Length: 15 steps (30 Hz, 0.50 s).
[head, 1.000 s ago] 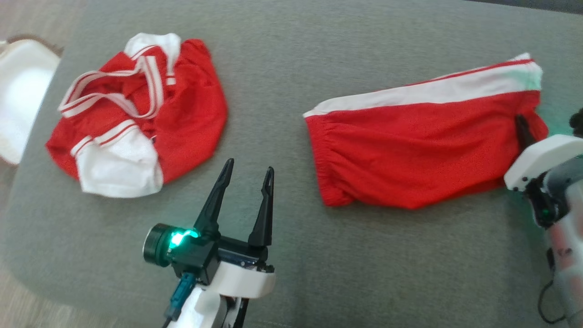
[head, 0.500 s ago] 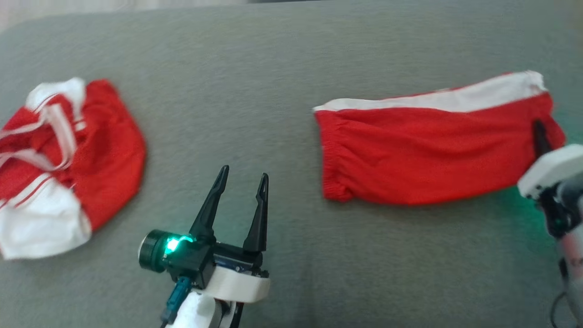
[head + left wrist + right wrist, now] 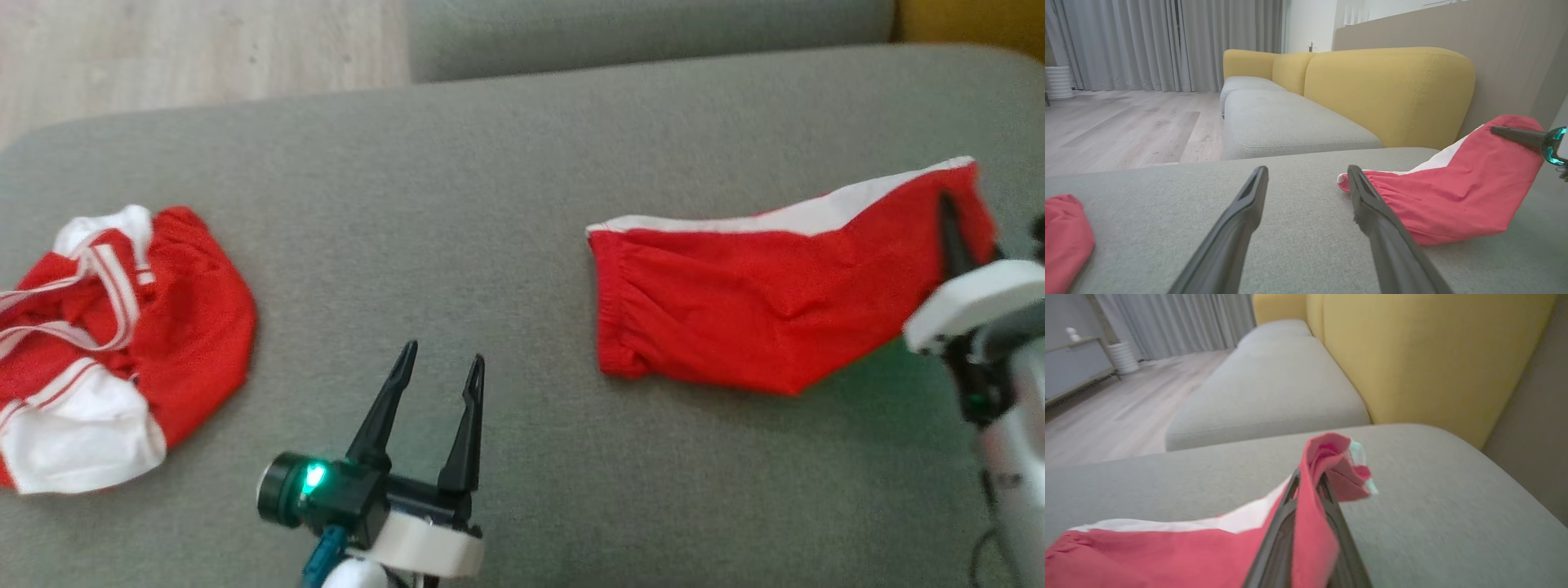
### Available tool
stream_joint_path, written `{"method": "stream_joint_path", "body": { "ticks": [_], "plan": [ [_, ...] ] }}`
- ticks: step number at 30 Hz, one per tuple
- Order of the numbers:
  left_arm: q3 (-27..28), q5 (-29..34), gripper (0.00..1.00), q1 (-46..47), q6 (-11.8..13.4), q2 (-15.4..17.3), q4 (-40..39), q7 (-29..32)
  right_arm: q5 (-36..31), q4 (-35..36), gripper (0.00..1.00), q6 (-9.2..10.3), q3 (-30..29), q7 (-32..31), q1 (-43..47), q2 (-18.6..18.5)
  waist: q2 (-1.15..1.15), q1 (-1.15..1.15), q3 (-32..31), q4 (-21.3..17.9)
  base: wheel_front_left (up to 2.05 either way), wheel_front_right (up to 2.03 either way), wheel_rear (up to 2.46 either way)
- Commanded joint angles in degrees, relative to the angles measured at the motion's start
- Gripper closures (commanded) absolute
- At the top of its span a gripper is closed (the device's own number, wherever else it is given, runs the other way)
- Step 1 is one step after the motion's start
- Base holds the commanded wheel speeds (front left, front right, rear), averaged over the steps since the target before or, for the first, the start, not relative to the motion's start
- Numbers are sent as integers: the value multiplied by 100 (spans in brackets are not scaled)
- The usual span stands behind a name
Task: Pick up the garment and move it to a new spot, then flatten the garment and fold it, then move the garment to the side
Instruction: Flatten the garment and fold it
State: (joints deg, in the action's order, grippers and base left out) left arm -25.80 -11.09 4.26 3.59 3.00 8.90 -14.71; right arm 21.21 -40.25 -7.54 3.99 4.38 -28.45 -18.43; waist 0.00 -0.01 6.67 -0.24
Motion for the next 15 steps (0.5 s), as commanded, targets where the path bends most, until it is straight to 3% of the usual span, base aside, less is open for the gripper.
{"method": "stream_joint_path", "body": {
  "ticks": [1, 7, 15],
  "plan": [
    [162, -40, 0, 71, 35, -12, -167, -29, -68, 263, 100, 5, 148, 55, -14, 25, 0, 1, -147, 118, 0, 0, 0],
    [142, -118, 0, -101, 73, -12, -164, -29, -257, 919, 100, 5, 694, -216, -57, 504, 0, 1, -341, 316, 0, 0, 0],
    [96, -169, 0, -118, 83, -13, -167, -29, -47, 1258, 100, 5, 2059, -690, 101, 1048, 0, 1, -329, 518, 0, 0, 0]
  ]
}}
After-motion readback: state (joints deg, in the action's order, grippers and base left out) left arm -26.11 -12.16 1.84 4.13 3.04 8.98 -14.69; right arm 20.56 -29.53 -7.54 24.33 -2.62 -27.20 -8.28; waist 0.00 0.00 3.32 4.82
